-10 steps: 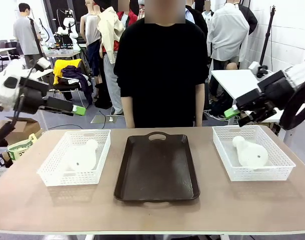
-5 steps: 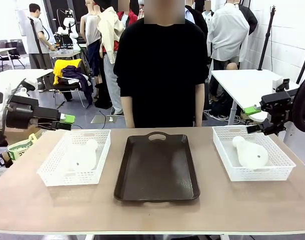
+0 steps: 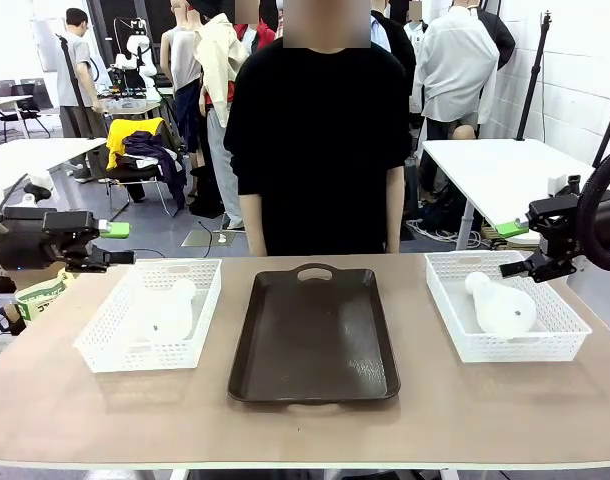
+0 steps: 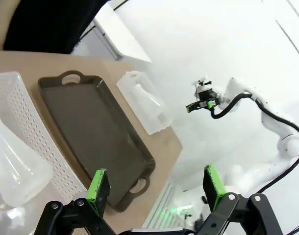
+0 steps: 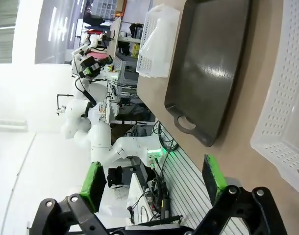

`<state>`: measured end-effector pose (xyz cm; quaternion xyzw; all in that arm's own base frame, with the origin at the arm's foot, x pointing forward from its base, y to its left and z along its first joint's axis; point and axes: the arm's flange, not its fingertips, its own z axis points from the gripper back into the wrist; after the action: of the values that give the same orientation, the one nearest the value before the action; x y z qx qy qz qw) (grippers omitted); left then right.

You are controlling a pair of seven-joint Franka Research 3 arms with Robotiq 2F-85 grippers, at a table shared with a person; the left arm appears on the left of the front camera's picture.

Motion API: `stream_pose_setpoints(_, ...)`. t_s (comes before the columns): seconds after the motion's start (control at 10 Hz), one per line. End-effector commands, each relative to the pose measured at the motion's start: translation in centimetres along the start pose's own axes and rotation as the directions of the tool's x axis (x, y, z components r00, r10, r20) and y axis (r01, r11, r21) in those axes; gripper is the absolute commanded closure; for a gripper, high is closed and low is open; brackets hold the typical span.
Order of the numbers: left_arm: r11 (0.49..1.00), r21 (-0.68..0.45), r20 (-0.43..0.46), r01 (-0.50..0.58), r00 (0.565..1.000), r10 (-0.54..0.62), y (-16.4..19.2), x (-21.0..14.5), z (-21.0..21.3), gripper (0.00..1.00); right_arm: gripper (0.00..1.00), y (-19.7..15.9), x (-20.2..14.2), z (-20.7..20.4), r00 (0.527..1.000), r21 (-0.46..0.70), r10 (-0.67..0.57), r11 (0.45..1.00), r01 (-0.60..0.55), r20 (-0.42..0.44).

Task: Prepare the laboratory tools.
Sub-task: Pick up the Big flask that the person points to.

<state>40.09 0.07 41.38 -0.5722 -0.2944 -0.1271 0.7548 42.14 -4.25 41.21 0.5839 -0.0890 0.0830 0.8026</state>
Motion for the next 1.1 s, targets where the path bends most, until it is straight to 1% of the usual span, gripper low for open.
stream_pose_setpoints(0.0,0.987,-0.066,-0.033,-0.144,0.989,0.142,-0.2,-2.2,-0.7,0.00,0.00,0.7,0.5,-0.6,1.000,0.017,0.010,1.000,-0.010,0.000)
stream_pose_setpoints(0.2,0.976,-0.087,-0.153,-0.202,0.970,0.187,-0.9,-2.6,-1.8,0.00,0.00,0.8,0.6,-0.8,1.000,0.029,0.027,0.999,-0.027,-0.007)
stream_pose_setpoints(0.3,0.970,-0.059,-0.193,-0.236,0.956,0.221,-0.7,-2.6,-2.3,0.00,0.00,0.9,0.7,-0.7,0.999,0.040,0.039,0.998,-0.039,-0.008)
stream_pose_setpoints(0.4,0.968,-0.020,-0.240,-0.250,0.941,0.238,-0.9,-2.5,-2.6,0.00,0.00,0.8,0.7,-0.8,0.999,0.028,0.041,0.999,-0.041,-0.006)
stream_pose_setpoints(0.5,0.967,0.009,-0.245,-0.255,0.937,0.250,-0.9,-2.3,-2.8,0.00,0.00,0.8,0.6,-0.8,0.999,0.026,0.046,0.999,-0.045,-0.006)
stream_pose_setpoints(0.7,0.967,0.004,-0.244,-0.253,0.938,0.246,-1.1,-2.2,-2.9,0.00,0.00,0.9,0.4,-0.9,0.999,0.049,0.053,0.997,-0.052,-0.010)
stream_pose_setpoints(0.8,0.972,0.014,-0.240,-0.233,0.943,0.230,-1.1,-2.1,-2.9,0.00,0.00,0.9,0.3,-0.9,0.998,0.056,0.058,0.997,-0.058,-0.006)
stream_pose_setpoints(0.9,0.989,0.060,-0.181,-0.136,0.973,0.145,-1.3,-2.1,-2.7,0.00,0.00,1.1,0.2,-1.0,0.996,0.042,0.092,0.995,-0.092,0.010)
stream_pose_setpoints(1.0,0.967,0.008,-0.246,-0.255,0.937,0.249,-0.9,-2.5,-3.4,0.00,0.00,0.8,0.2,-0.7,0.999,0.016,0.032,0.999,-0.031,-0.029)
